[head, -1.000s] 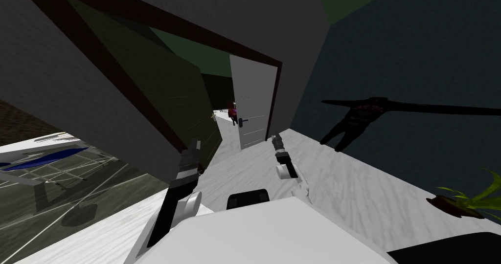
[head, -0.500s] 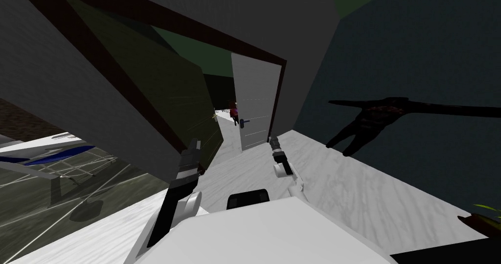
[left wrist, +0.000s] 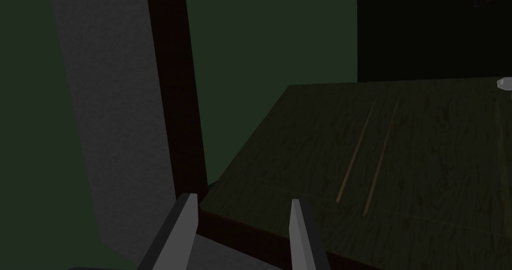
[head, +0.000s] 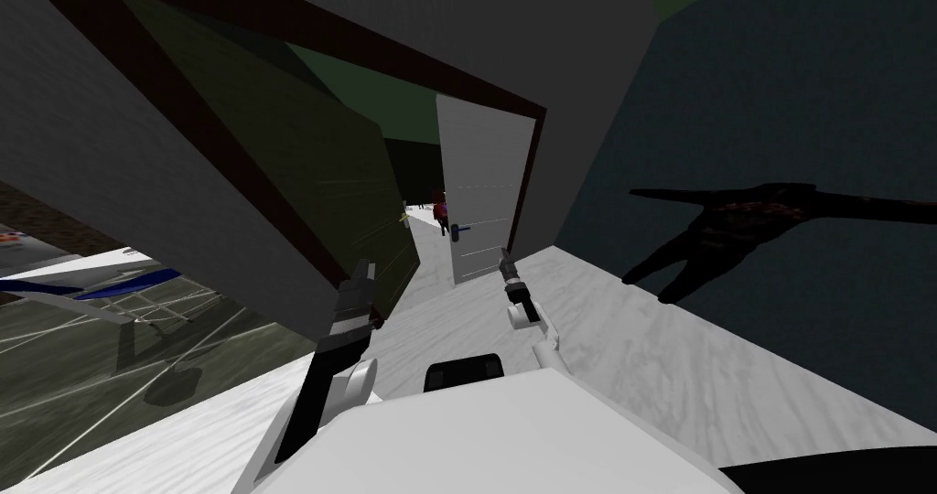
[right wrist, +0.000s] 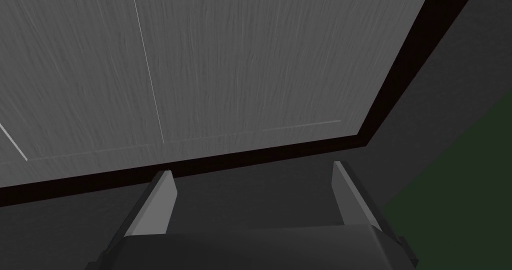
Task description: Push the door open
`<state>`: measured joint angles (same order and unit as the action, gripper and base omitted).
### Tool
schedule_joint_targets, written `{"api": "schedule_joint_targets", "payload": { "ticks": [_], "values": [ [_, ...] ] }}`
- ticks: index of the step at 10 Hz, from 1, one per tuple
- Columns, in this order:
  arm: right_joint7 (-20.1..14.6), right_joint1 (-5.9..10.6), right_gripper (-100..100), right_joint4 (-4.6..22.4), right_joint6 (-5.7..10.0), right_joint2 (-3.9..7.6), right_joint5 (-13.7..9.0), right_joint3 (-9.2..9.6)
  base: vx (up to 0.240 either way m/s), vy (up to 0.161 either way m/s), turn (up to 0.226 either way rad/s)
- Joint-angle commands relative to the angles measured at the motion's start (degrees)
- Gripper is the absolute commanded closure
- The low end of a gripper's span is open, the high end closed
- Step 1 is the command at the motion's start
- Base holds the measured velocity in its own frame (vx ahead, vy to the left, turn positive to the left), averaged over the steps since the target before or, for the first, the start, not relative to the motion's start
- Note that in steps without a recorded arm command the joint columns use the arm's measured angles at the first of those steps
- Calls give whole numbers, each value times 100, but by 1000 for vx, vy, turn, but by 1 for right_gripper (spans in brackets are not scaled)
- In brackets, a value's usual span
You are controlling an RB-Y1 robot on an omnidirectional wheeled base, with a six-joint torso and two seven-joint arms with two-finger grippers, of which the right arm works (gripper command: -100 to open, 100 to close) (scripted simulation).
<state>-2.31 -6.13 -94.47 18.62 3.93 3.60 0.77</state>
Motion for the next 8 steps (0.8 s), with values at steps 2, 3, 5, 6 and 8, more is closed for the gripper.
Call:
{"api": "schedule_joint_targets", "payload": {
  "ticks": [2, 3, 5, 6, 8],
  "values": [
    [-59, 202, -100, 384, 6, 19, 11, 28, 98, -13, 64],
    [-74, 269, -100, 511, 2, 12, 19, 44, 90, -32, 65],
    [-103, 404, -100, 764, -8, -4, 36, 76, 100, -30, 68],
    [-117, 471, -100, 891, -12, -12, 44, 92, 92, -21, 87],
    [-145, 600, -100, 1134, -21, -33, 60, 123, 91, -27, 55]
  ]
}}
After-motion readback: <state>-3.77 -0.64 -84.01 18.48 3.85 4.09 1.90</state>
